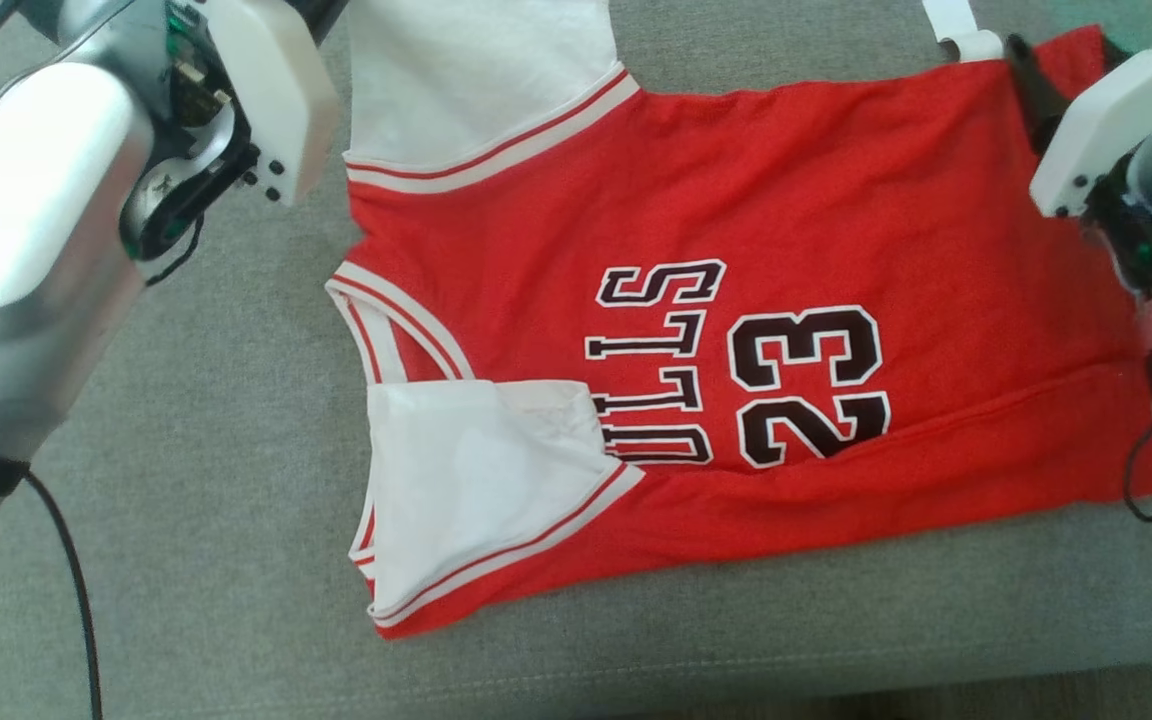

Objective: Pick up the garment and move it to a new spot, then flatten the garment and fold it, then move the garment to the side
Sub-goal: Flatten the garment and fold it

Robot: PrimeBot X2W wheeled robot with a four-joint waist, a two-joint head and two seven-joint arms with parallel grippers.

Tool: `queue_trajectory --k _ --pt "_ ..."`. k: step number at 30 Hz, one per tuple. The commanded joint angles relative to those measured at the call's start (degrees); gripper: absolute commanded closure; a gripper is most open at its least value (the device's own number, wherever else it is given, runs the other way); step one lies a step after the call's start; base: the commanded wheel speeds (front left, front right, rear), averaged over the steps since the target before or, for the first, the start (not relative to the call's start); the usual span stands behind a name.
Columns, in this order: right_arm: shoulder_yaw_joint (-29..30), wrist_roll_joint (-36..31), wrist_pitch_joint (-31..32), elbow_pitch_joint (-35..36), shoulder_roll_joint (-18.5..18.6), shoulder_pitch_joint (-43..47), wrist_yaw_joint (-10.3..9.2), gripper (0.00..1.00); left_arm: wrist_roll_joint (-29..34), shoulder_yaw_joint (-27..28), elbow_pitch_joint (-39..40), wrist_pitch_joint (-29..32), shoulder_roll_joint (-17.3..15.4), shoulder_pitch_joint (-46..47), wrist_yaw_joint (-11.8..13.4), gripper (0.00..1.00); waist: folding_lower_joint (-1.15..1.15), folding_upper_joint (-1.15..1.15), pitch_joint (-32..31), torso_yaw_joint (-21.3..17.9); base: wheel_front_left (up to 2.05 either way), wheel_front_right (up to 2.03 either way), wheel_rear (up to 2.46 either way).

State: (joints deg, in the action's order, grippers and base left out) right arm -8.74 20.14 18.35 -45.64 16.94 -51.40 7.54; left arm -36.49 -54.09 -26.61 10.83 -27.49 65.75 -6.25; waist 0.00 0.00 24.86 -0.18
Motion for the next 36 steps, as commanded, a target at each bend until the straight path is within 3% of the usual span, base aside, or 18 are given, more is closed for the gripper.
queue_trajectory --k 1,3,4,13,27,36 --pt "-0.44 0.14 -1.06 0.75 0.38 -1.86 -0.05 0.33 -0.7 2.21 1.53 0.03 -2.85 1.6 0.4 1.0 0.0 0.0 0.05 0.24 0.0 0.0 0.0" --pt "-0.44 0.14 -1.5 -0.35 0.48 -2.36 -0.05 0.89 -0.82 2.19 1.62 -0.01 -3.01 1.48 0.43 1.0 0.0 0.0 0.05 0.4 0.0 0.0 0.0" --pt "-0.46 0.21 -1.71 -0.83 0.49 -2.6 -0.05 1.0 -0.88 2.19 1.64 -0.04 -3.11 1.43 0.45 1.0 0.0 0.0 0.05 0.45 0.0 0.0 0.0" --pt "-1.03 1.29 -4.19 -3.38 1.11 -3.98 -0.05 1.0 -0.94 2.69 1.47 -1.98 -3.92 1.26 0.86 1.0 0.0 0.0 -0.08 0.38 0.0 0.0 0.0" --pt "2.64 3.68 -11.67 -5.98 3.08 -8.46 -0.05 1.0 1.52 5.84 -2.64 -15.24 -3.18 5.27 2.35 1.0 0.0 0.0 -0.03 0.3 0.0 0.0 0.0" --pt "1.95 6.29 -14.21 -5.42 5.15 -3.06 -0.05 1.0 -2.37 5.92 -1.62 -18.18 -2.03 -0.7 1.51 1.0 0.0 0.0 -2.18 1.91 0.0 0.0 0.0"
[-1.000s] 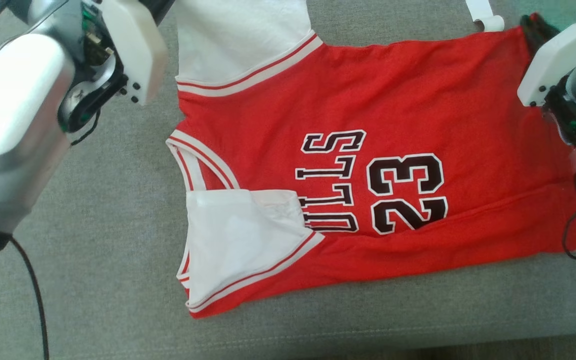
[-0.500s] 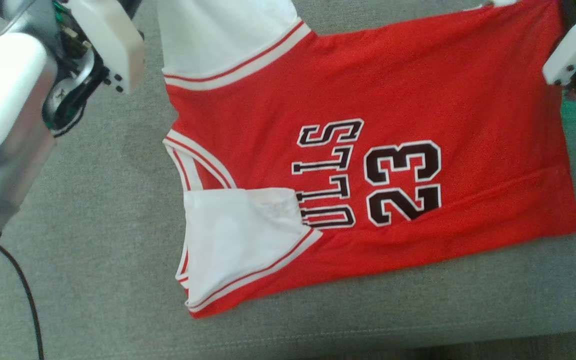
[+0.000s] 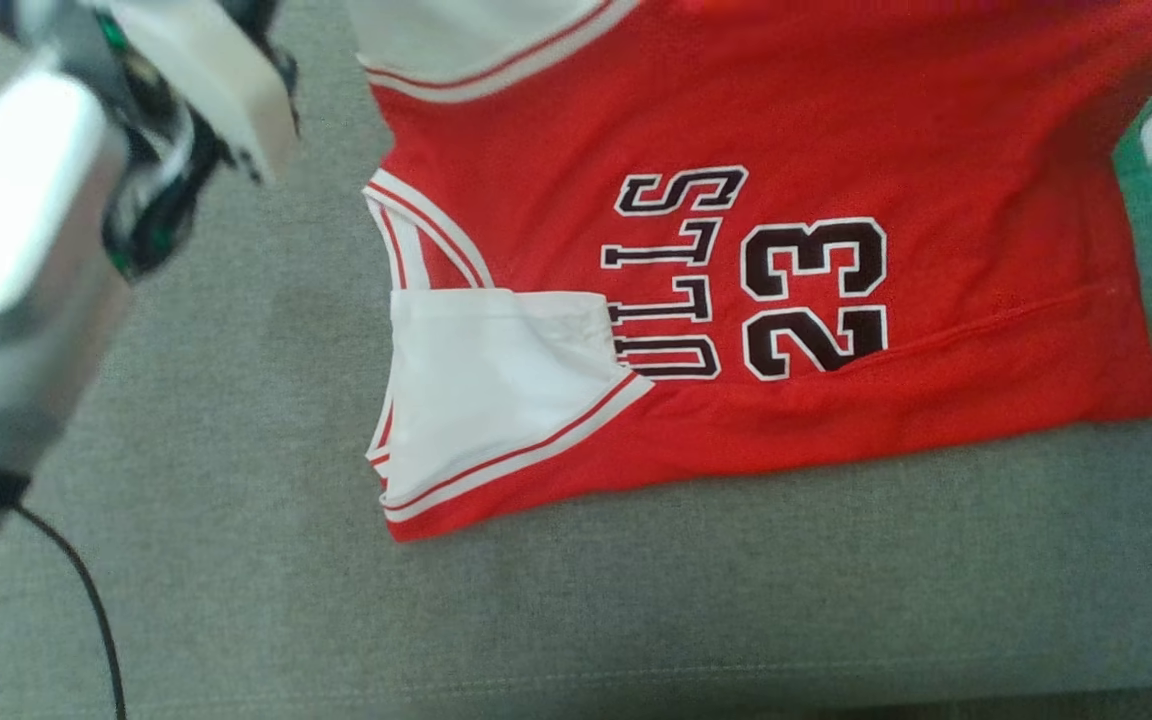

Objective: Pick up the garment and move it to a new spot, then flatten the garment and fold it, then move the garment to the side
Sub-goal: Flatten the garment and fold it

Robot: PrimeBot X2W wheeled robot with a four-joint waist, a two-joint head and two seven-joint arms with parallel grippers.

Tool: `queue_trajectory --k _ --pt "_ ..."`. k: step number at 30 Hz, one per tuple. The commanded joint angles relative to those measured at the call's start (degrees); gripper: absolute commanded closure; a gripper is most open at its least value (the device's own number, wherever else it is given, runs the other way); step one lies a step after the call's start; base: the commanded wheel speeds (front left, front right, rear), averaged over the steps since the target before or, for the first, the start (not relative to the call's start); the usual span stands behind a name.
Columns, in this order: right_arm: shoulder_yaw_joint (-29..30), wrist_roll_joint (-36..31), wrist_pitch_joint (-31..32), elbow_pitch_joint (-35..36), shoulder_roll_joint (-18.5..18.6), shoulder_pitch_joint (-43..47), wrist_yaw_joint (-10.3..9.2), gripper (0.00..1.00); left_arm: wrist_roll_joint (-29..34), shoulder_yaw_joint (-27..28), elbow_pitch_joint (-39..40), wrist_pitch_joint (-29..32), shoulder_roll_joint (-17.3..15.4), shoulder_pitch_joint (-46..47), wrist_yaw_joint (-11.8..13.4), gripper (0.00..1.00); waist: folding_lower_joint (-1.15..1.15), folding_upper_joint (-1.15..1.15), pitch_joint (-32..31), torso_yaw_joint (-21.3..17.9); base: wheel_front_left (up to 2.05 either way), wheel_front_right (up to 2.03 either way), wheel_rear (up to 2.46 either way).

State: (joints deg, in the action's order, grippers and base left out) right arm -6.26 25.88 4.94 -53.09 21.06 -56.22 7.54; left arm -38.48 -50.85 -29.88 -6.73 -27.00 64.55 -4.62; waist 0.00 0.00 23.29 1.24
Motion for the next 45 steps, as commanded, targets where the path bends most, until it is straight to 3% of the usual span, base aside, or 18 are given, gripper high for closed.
queue_trajectory --k 1,13,21,35,36,37,38,45 --pt "-0.55 0.92 -1.1 2.38 1.34 2.82 -0.05 1.0 -0.74 2.59 2.51 -0.95 -2.72 -0.82 0.0 1.0 0.0 0.0 -1.02 0.75 0.0 0.0 0.0" --pt "-0.32 4.31 -1.7 10.5 3.08 16.93 -0.05 1.0 -4.9 2.61 16.64 -2.59 -7.25 -17.3 5.83 1.0 0.0 0.0 -4.86 1.98 0.0 0.0 0.0" --pt "4.05 3.41 0.69 14.58 3.46 24.28 -0.05 1.0 -6.99 1.72 26.2 -2.08 -10.66 -27.55 10.58 1.0 0.0 0.0 -5.39 2.34 0.0 0.0 0.0" --pt "10.24 0.98 4.54 22.32 -0.23 34.0 -0.05 1.0 -7.48 -0.9 28.91 -3.38 -10.03 -35.61 14.33 1.0 0.0 0.0 -6.21 3.11 0.0 0.0 0.0" --pt "10.49 0.74 4.88 22.75 -0.51 34.32 -0.05 0.95 -7.75 -0.91 28.69 -3.53 -9.7 -35.98 14.51 0.98 0.0 0.0 -6.4 3.06 0.0 0.0 0.0" --pt "10.71 0.52 5.22 23.13 -0.8 34.6 -0.05 0.57 -7.82 -1.03 28.37 -3.65 -9.39 -36.28 14.7 0.58 0.0 0.0 -6.62 3.0 0.0 0.0 0.0" --pt "11.0 0.22 5.37 23.45 -1.06 34.83 -0.05 0.0 -7.9 -1.06 27.93 -3.82 -9.02 -36.6 15.04 0.03 0.0 0.0 -6.9 2.92 0.0 0.0 0.0" --pt "12.53 -0.86 3.12 26.33 -3.67 38.46 -0.05 0.0 -6.88 -0.59 24.6 -7.04 -4.99 -40.75 18.92 0.0 0.0 0.0 -11.26 2.21 0.0 0.0 0.0"
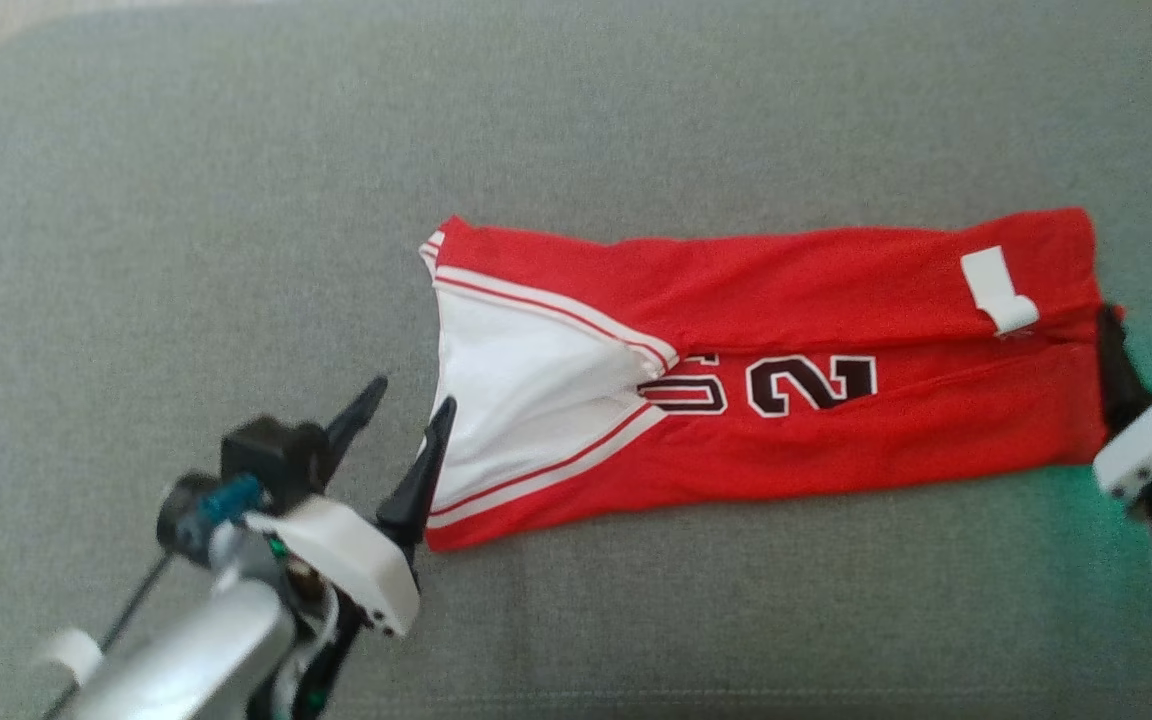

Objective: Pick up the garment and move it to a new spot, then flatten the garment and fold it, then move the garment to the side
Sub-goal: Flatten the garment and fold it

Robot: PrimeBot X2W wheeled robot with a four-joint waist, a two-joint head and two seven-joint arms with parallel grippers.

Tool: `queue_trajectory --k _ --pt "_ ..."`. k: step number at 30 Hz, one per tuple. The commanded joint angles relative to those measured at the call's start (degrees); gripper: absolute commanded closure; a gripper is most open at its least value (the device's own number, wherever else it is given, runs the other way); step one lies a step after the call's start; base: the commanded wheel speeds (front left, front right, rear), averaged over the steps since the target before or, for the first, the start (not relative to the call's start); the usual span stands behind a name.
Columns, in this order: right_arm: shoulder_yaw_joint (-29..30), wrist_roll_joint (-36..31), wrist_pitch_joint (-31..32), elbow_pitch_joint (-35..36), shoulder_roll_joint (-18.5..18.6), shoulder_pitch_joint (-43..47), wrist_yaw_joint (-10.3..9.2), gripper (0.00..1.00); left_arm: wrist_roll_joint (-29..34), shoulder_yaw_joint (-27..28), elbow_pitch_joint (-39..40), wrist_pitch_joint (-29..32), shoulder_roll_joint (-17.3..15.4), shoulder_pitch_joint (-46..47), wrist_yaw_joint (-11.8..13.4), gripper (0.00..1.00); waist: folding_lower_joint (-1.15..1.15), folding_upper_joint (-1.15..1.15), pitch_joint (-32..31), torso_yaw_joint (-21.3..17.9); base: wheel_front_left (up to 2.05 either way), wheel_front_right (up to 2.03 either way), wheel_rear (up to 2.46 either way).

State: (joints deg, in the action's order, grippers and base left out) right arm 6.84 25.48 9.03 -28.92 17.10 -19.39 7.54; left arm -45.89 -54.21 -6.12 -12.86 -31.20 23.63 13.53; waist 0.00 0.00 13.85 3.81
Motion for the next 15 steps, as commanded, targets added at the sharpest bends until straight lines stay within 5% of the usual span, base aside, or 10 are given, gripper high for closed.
queue_trajectory --k 1,7,15 --pt "-0.55 -0.49 -1.72 2.66 -0.21 2.6 -0.05 0.0 0.94 3.08 0.46 -1.32 -0.04 -0.84 1.6 0.0 0.0 0.0 -2.8 -0.45 0.0 0.0 0.0" --pt "-0.86 -0.62 -4.49 4.92 -4.14 10.92 -0.05 0.0 7.41 9.79 1.55 -2.11 5.34 -10.56 6.94 0.0 0.0 0.0 -9.63 -0.93 0.0 0.0 0.0" --pt "0.83 -1.18 -5.7 6.23 -7.29 16.6 -0.05 0.0 18.81 17.18 5.43 -2.13 10.0 -21.9 9.44 0.0 0.0 0.0 -14.12 -0.2 0.0 0.0 0.0"
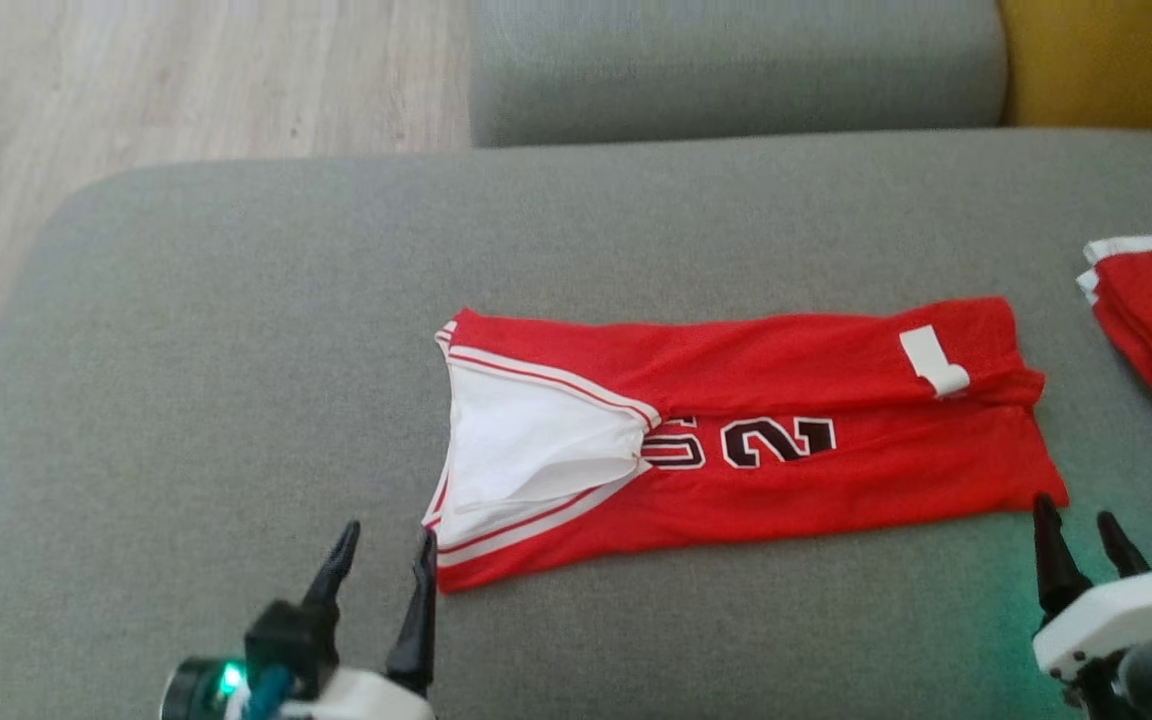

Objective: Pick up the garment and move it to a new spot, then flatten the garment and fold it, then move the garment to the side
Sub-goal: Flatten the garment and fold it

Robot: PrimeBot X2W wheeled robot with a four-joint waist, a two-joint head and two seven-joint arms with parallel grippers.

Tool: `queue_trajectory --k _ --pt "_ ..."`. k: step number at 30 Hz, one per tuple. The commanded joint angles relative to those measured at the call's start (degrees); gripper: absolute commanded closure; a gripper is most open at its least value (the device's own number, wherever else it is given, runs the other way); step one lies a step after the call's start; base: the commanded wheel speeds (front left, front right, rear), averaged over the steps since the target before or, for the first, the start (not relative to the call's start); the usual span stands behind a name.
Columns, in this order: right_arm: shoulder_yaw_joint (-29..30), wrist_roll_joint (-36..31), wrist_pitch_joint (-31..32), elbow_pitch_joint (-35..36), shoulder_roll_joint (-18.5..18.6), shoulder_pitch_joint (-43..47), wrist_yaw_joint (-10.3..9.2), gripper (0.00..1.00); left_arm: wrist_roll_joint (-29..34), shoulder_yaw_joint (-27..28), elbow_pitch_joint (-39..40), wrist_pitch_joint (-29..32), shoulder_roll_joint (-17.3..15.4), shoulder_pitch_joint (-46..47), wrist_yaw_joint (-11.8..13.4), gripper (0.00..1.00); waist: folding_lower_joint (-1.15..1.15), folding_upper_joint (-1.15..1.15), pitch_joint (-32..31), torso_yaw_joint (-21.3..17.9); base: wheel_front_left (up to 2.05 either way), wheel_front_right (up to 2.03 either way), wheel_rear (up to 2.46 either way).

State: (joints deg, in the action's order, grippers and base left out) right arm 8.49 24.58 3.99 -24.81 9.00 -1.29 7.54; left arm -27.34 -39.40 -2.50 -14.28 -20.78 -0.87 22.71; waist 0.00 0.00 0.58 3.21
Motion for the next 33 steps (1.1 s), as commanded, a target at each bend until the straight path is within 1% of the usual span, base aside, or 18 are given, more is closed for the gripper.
queue_trajectory --k 1,4,8,12,19,25,29,33 --pt "-0.34 -0.44 -0.84 2.18 0.48 -1.15 -0.05 0.0 1.85 3.1 2.21 -0.71 0.24 1.45 0.39 0.0 0.0 0.0 -1.11 0.65 0.0 0.0 0.0" --pt "1.46 -1.27 -1.16 2.1 -0.45 -0.71 -0.05 0.0 5.01 5.54 3.29 -0.71 2.87 -1.57 0.3 0.0 0.0 0.0 -1.74 1.74 0.0 0.0 0.0" --pt "4.68 -3.33 -0.98 0.84 -1.43 -1.52 -0.05 0.0 8.54 7.05 3.61 -0.71 5.17 -4.07 -1.44 0.0 0.0 0.0 -2.13 3.56 0.0 0.0 0.0" --pt "8.37 -7.07 0.28 -2.13 -1.71 -5.13 -0.05 0.0 11.08 7.95 3.62 -0.72 6.78 -5.03 -3.34 0.0 0.0 0.0 -1.6 5.29 0.0 0.0 0.0" --pt "13.1 -14.24 4.51 -9.03 0.7 -15.63 -0.05 0.0 13.76 9.52 3.53 -0.72 9.4 -4.05 -6.43 0.0 0.0 0.0 2.42 7.59 0.0 0.0 0.0" --pt "16.99 -19.98 6.17 -15.79 3.4 -21.95 -0.05 0.0 15.52 10.22 3.05 -0.72 11.83 -2.5 -8.89 0.0 0.0 0.0 5.58 9.14 0.0 0.0 0.0" --pt "18.81 -22.38 6.53 -19.2 3.71 -24.59 -0.05 0.0 16.25 10.9 2.61 -0.72 13.08 -2.09 -10.16 0.0 0.0 0.0 7.02 9.3 0.0 0.0 0.0" --pt "18.61 -23.23 6.56 -21.94 3.6 -26.48 -0.05 0.0 16.86 11.73 2.2 -0.72 14.0 -1.74 -11.31 0.0 0.0 0.0 7.96 8.96 0.0 0.0 0.0"
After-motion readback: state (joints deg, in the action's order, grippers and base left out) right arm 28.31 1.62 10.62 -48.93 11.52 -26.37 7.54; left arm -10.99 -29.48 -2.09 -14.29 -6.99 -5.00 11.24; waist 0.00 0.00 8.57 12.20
